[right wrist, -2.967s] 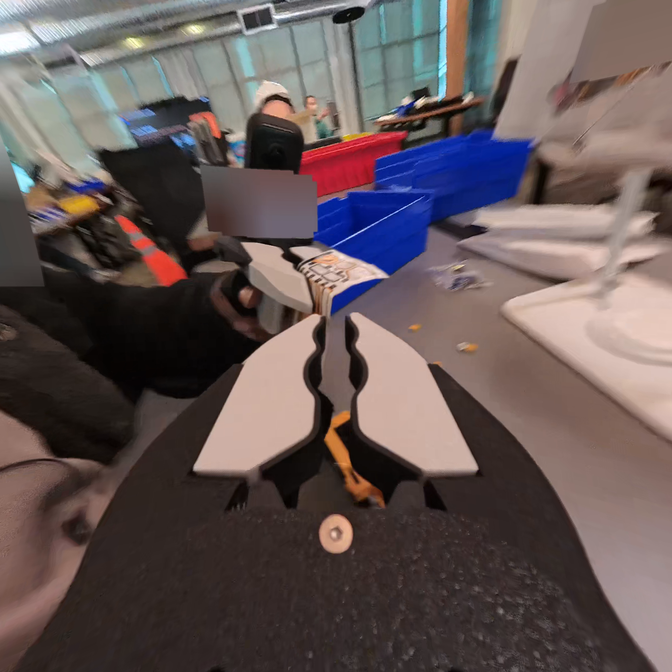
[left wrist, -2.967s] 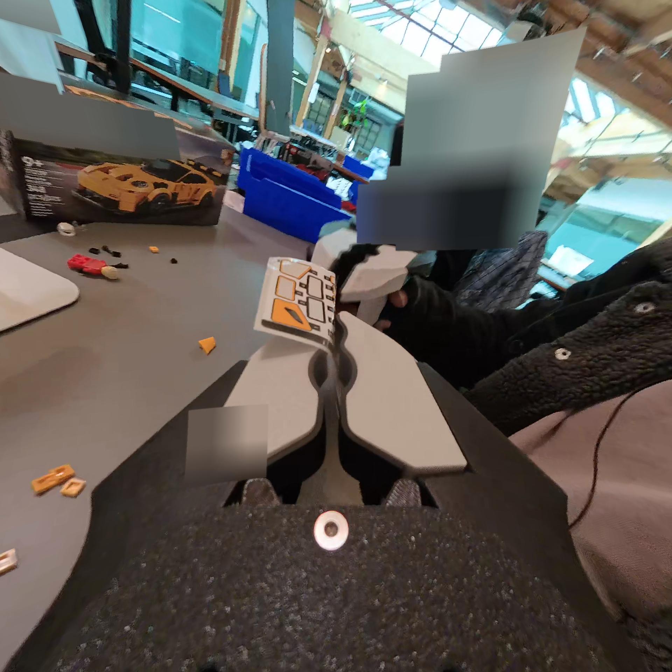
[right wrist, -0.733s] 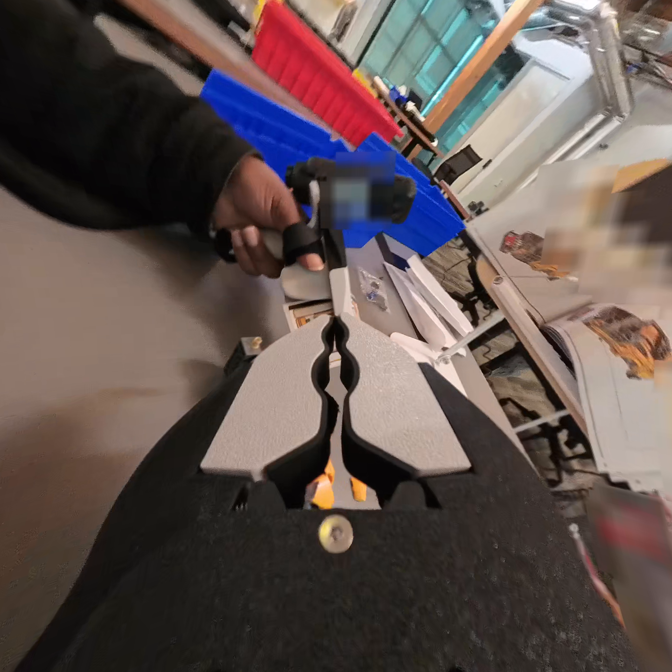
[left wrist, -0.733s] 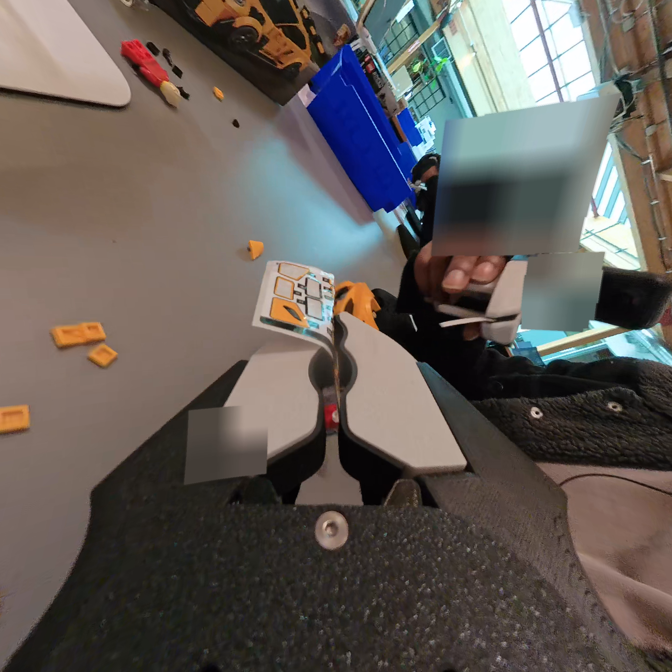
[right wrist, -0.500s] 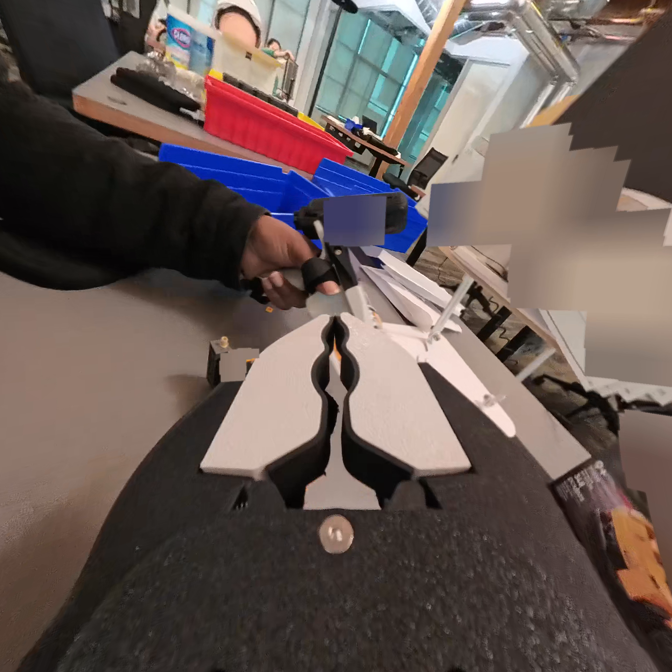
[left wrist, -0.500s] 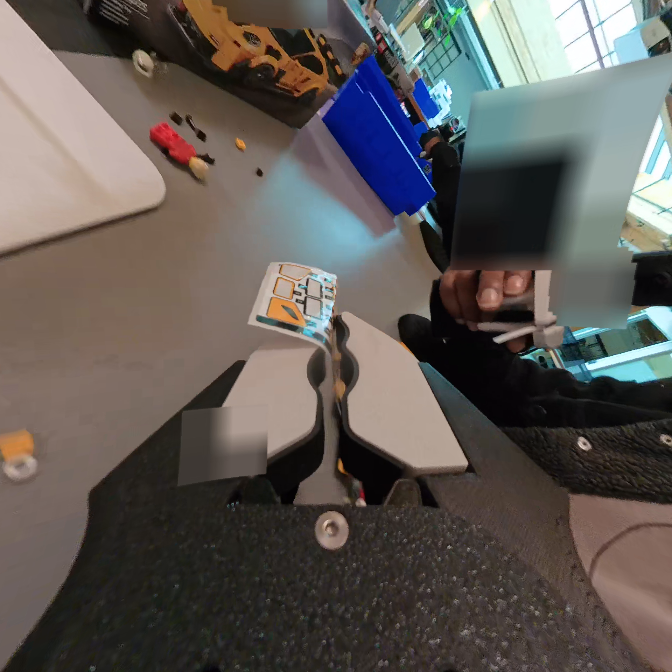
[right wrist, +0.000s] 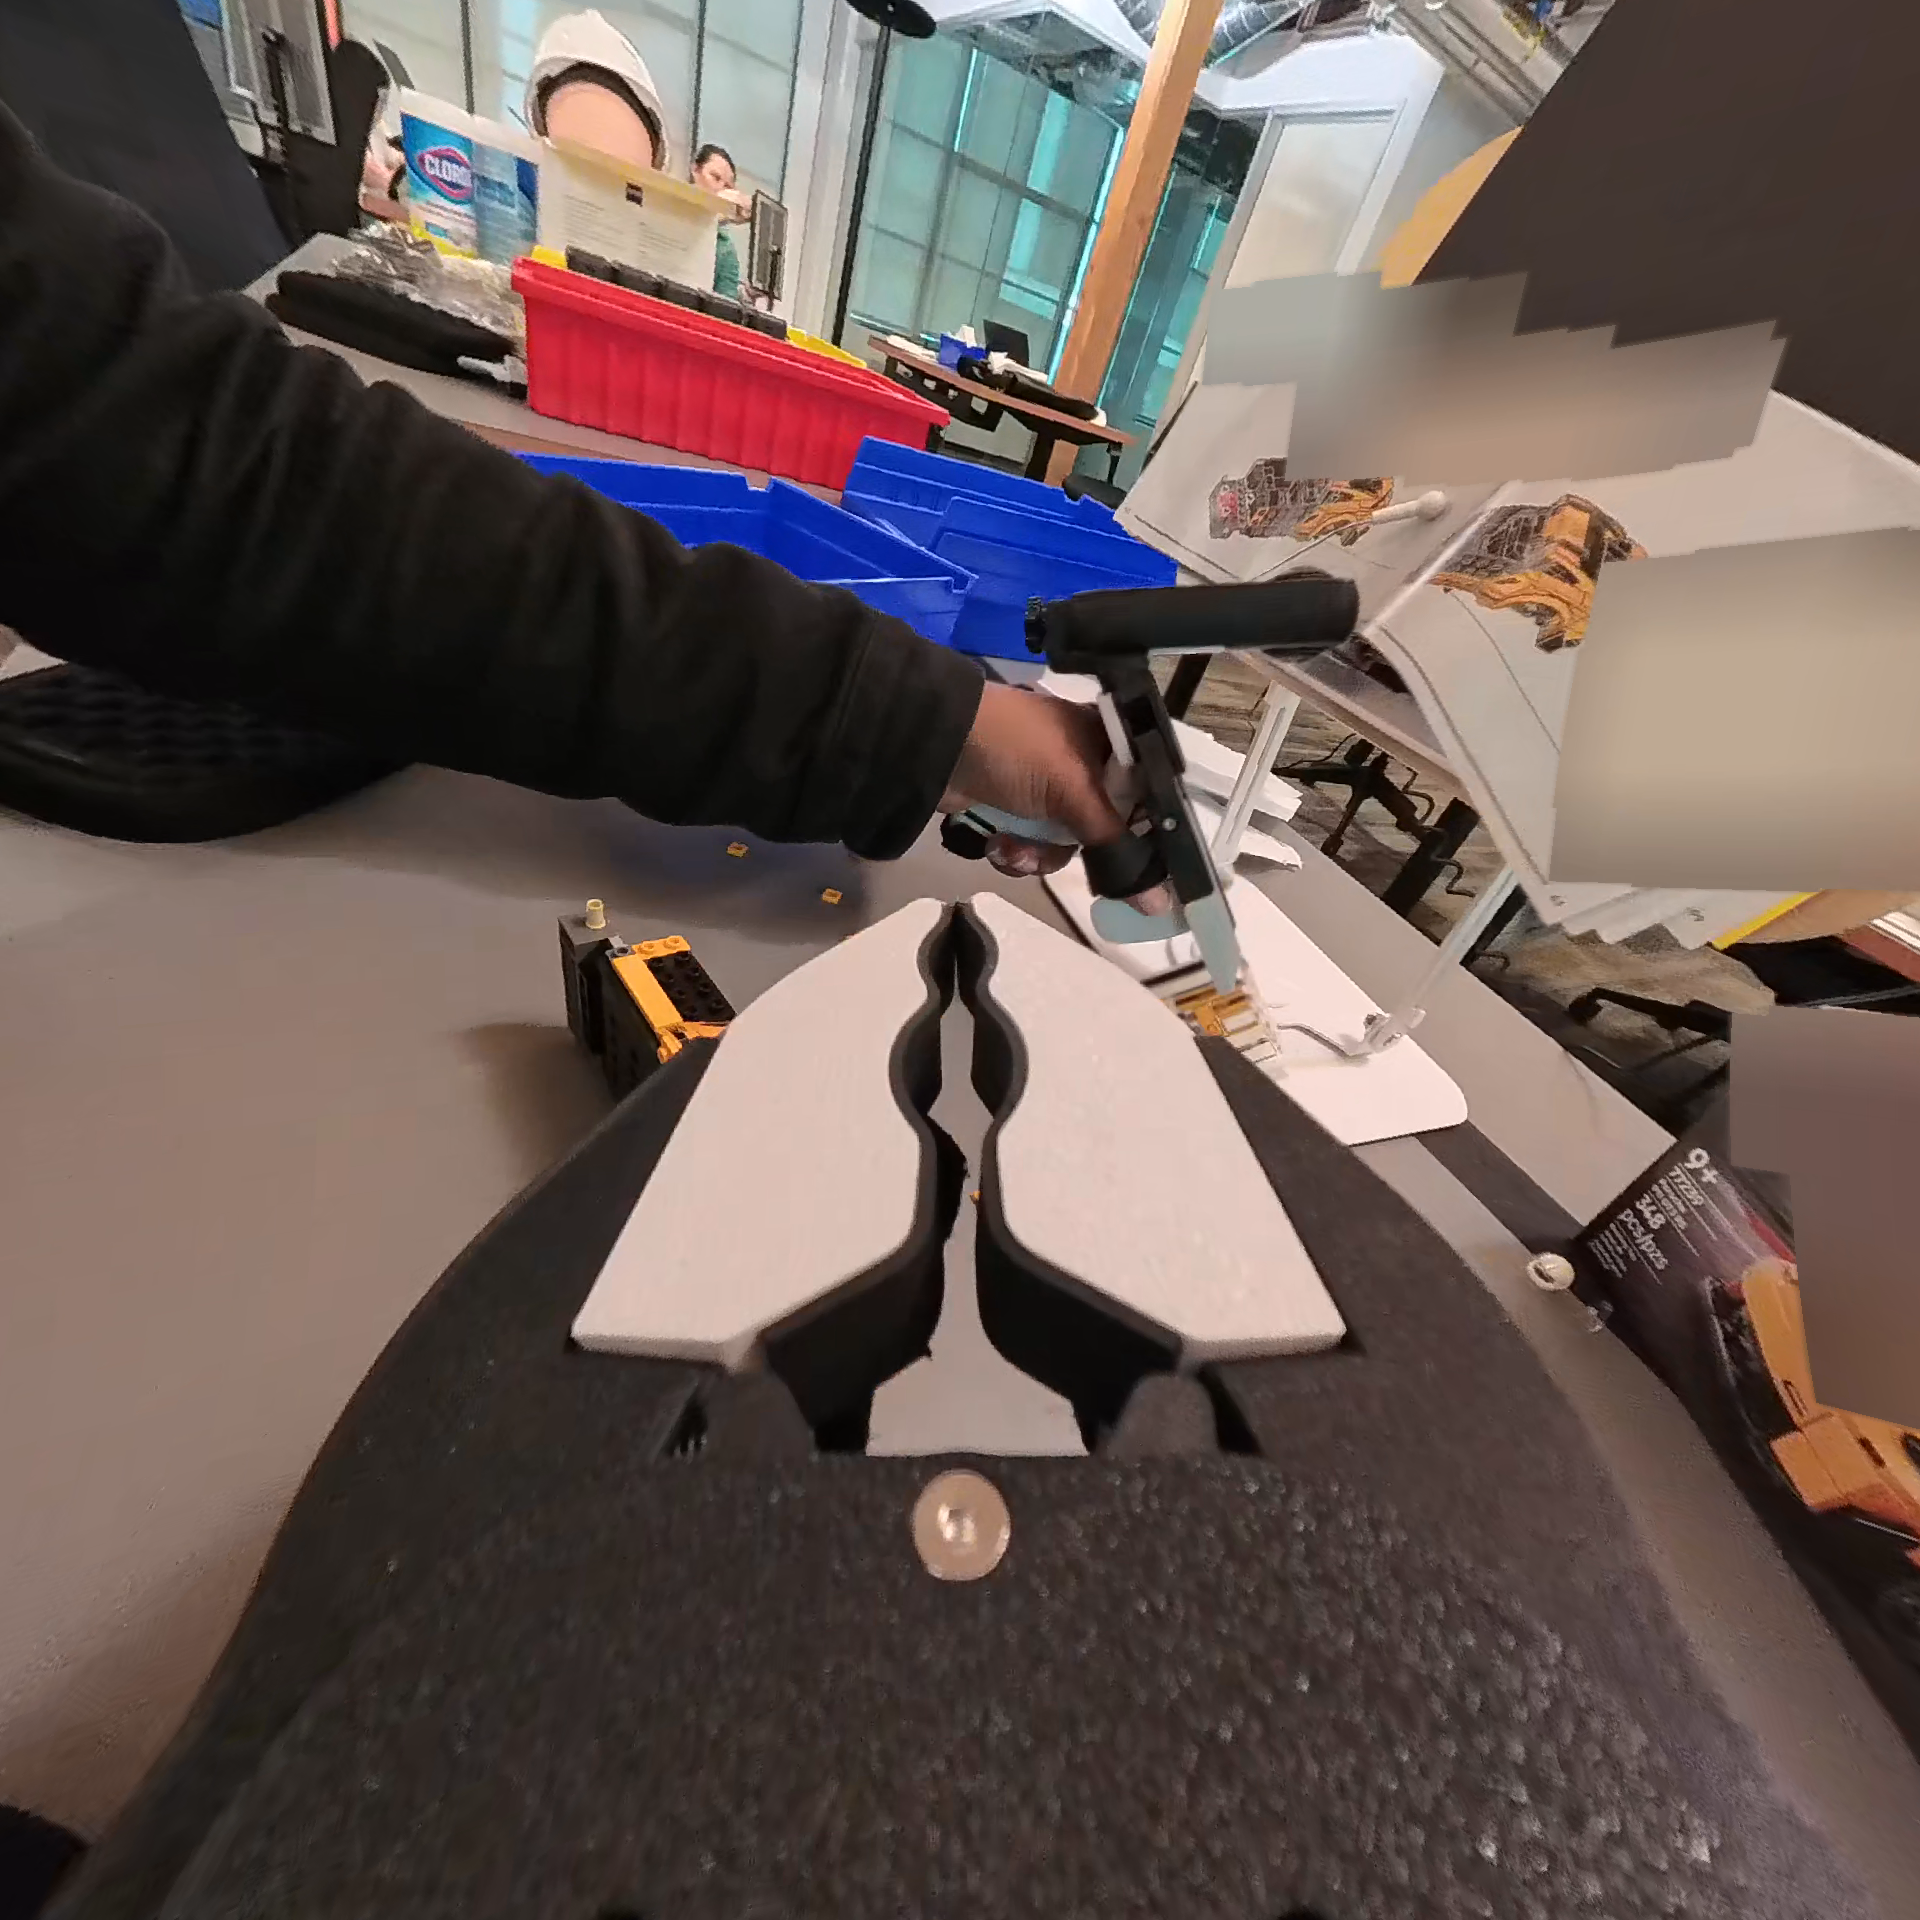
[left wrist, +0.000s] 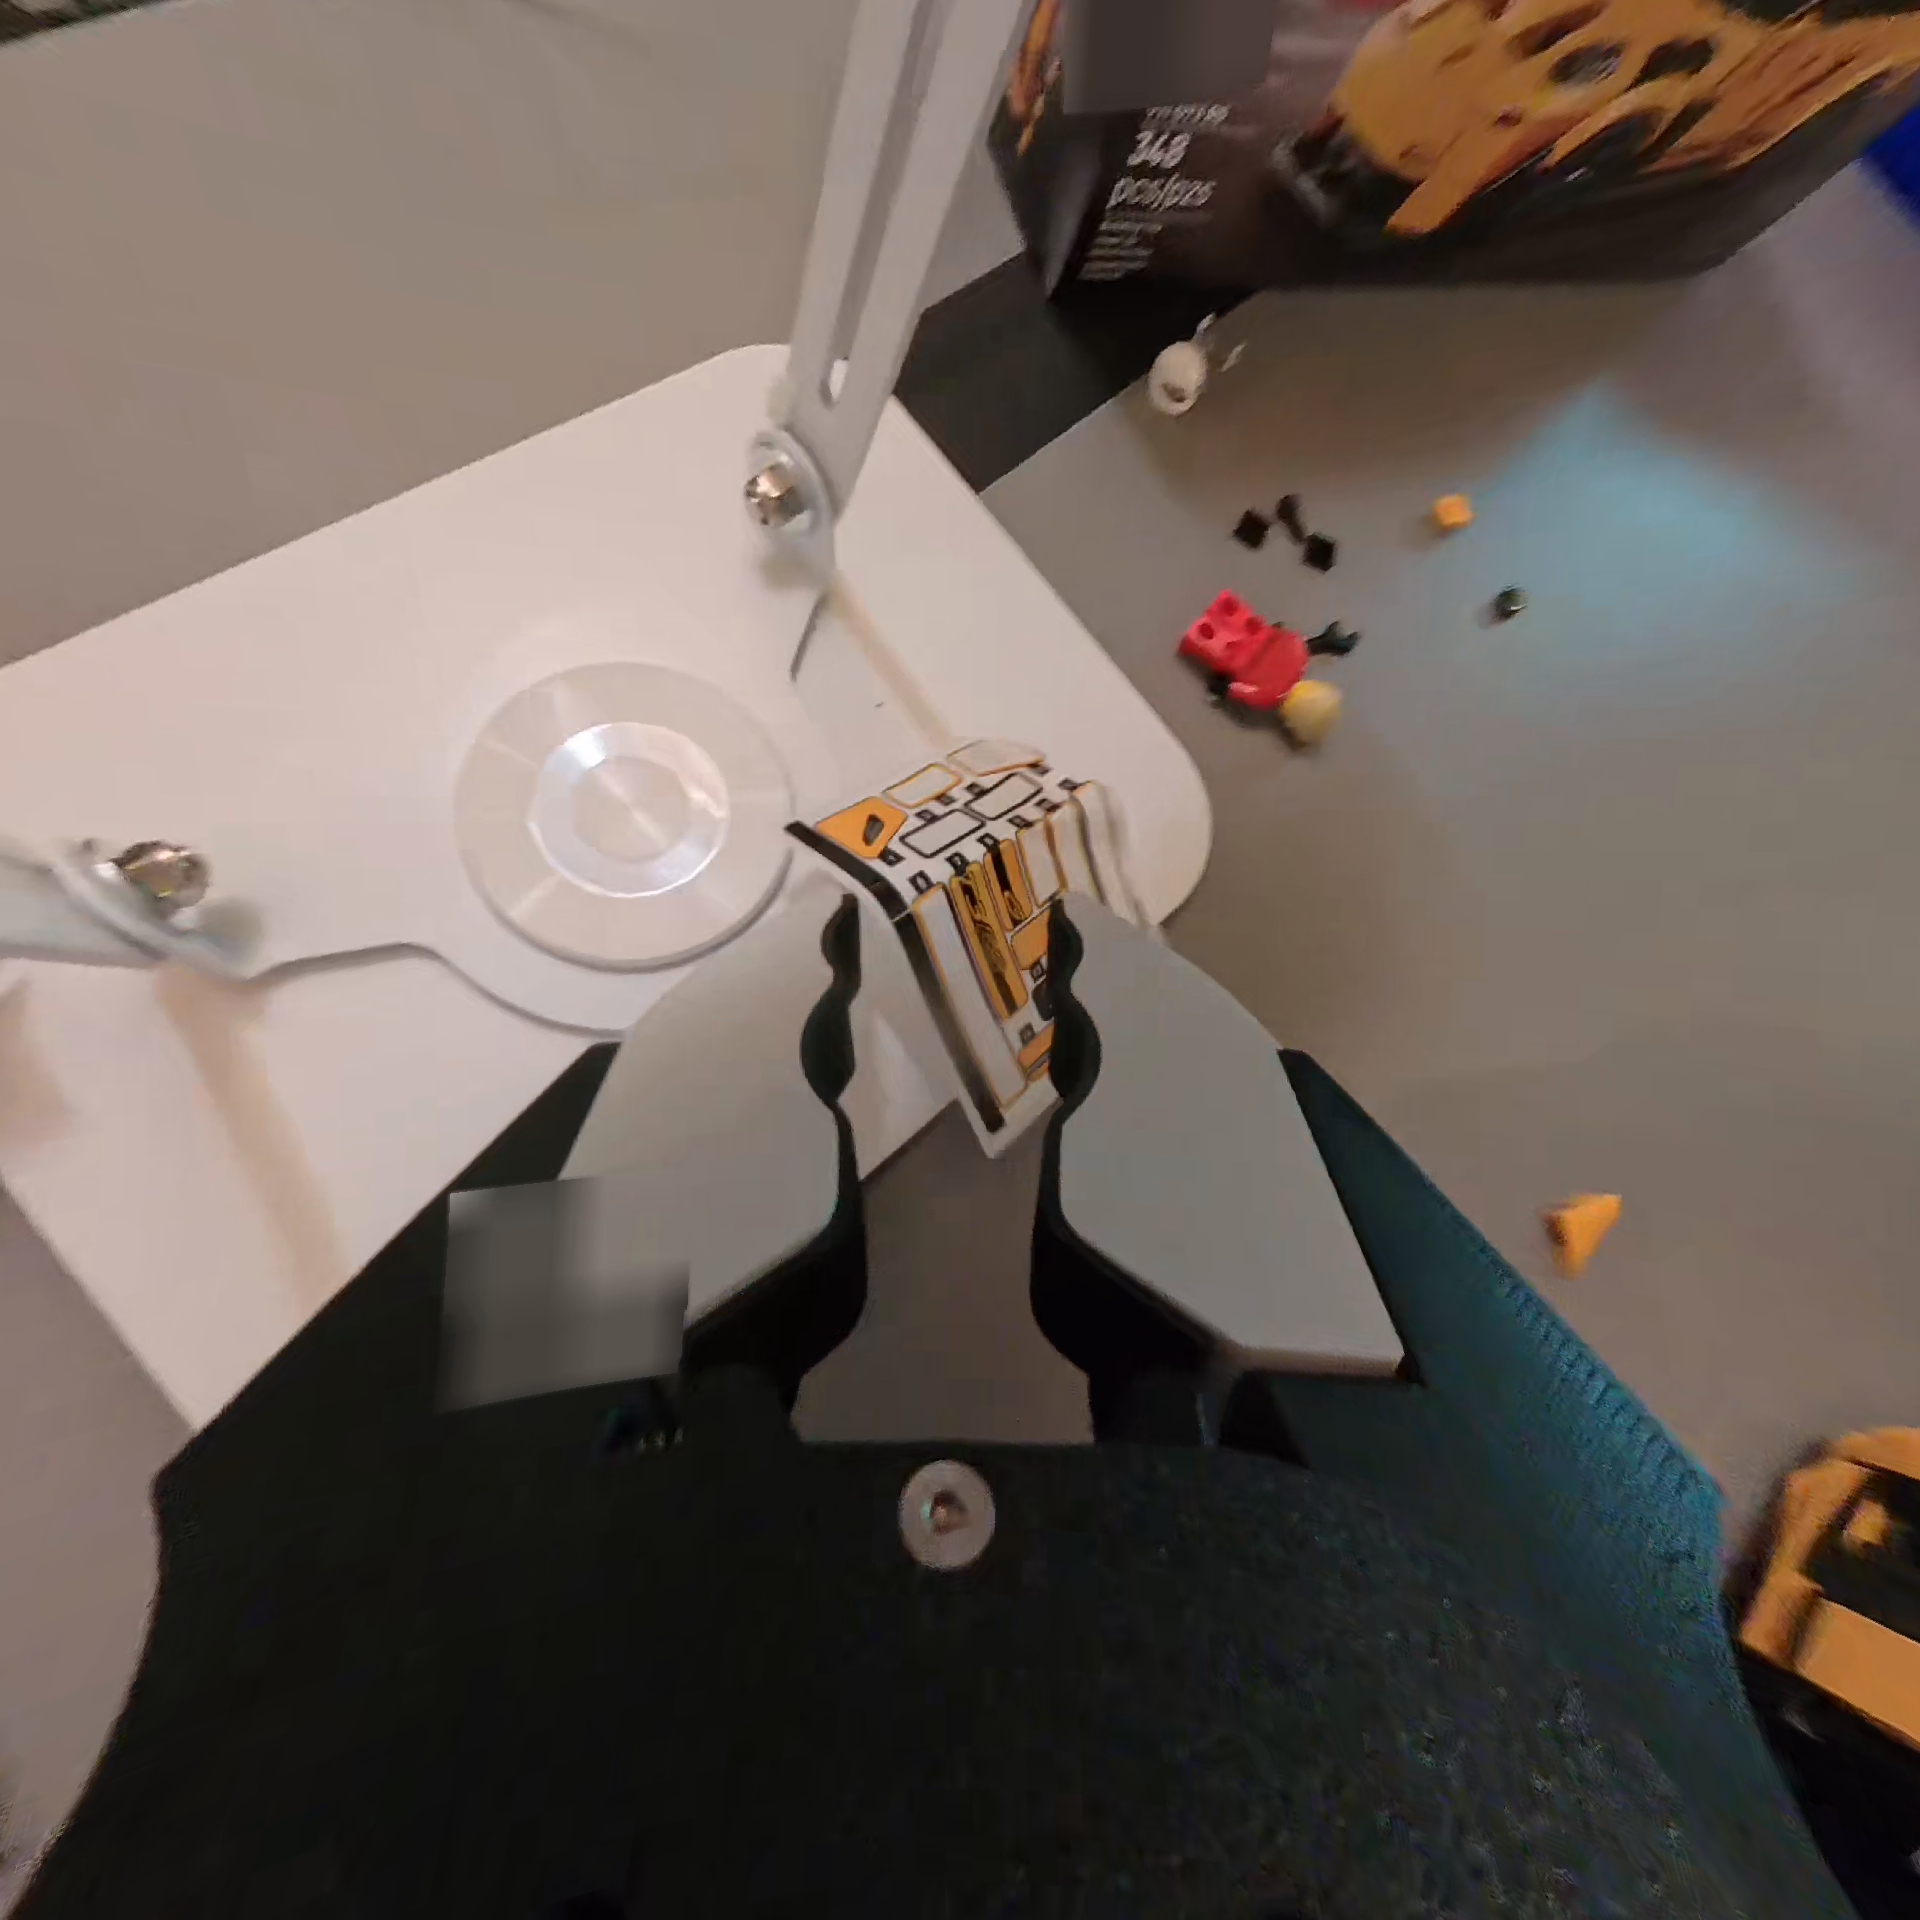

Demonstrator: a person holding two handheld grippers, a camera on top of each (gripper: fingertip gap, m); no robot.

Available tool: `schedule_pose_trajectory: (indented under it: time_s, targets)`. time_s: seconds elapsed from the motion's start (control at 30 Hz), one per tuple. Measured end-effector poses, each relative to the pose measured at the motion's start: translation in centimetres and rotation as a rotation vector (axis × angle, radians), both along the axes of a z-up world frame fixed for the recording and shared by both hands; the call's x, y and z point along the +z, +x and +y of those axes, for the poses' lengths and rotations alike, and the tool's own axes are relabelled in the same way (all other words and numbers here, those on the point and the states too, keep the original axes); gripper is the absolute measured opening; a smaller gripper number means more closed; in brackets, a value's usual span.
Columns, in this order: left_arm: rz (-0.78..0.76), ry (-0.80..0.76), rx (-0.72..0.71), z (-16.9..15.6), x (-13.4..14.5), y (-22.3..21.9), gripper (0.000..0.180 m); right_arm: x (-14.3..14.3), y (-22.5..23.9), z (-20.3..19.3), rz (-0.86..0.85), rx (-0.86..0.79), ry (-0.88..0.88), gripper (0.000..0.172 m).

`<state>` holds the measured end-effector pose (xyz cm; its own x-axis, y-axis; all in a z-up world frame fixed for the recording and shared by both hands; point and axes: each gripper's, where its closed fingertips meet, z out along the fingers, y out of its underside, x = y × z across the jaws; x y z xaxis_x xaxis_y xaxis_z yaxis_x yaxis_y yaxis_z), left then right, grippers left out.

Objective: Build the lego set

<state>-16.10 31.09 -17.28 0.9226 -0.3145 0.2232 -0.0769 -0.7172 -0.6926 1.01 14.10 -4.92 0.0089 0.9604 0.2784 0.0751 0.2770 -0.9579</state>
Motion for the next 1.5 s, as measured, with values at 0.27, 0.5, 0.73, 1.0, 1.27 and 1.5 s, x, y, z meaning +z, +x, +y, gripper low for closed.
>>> schedule_pose_trajectory:
  time_s: [0.27,0.5,0.73,1.0,1.27,1.5]
  targets:
    - [0.259,0.153,0.114,-1.7,0.7,-2.4,0.041,0.2,-0.2,0.2,0.027,-0.014,-0.042,0.0]
    - [0.162,0.36,0.03,-7.8,5.2,2.4,0.015,0.6,-0.6,0.2,0.071,-0.019,-0.145,0.0]
    - [0.17,0.474,-0.039,-13.2,8.8,6.5,0.0,0.3,-1.7,-1.1,0.077,0.01,-0.201,0.0]
    - [0.082,0.502,-0.147,-18.0,10.0,10.6,0.006,1.4,-3.3,-4.0,0.117,0.084,-0.361,0.0]
    - [-0.302,0.514,-0.359,-22.1,11.4,12.8,0.024,1.4,-4.4,-5.7,0.153,0.108,-0.482,0.0]
    - [-0.45,0.51,-0.408,-23.6,12.6,12.2,0.019,2.0,-4.3,-5.4,0.212,0.101,-0.526,0.0]
